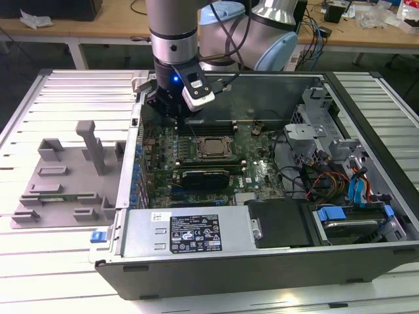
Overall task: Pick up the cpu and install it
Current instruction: 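Install the first cpu locking lever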
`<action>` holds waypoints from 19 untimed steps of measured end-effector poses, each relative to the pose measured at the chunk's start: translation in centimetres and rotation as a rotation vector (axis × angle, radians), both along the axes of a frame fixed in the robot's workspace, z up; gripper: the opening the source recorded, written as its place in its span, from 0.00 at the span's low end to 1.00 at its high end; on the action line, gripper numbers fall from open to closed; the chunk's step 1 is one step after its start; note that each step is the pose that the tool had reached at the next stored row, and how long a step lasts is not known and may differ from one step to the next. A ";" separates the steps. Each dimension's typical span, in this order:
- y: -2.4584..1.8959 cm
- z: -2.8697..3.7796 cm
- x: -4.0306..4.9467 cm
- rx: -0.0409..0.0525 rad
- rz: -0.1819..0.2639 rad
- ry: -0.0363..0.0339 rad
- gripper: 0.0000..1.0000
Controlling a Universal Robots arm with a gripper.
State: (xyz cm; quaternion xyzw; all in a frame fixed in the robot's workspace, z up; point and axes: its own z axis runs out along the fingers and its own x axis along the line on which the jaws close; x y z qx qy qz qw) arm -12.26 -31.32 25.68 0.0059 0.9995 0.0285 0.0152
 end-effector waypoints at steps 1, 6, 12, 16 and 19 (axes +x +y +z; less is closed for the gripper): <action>0.00 -0.01 -0.11 0.0143 0.000 -0.0003 0.11; -0.01 -0.01 -0.17 0.1396 0.000 -0.0004 0.11; -0.02 -0.02 2.23 0.1396 -0.007 0.0014 0.11; -0.08 -0.05 3.26 0.1396 -0.013 0.0036 0.11; -0.13 -0.08 4.21 0.1377 -0.019 0.0065 0.11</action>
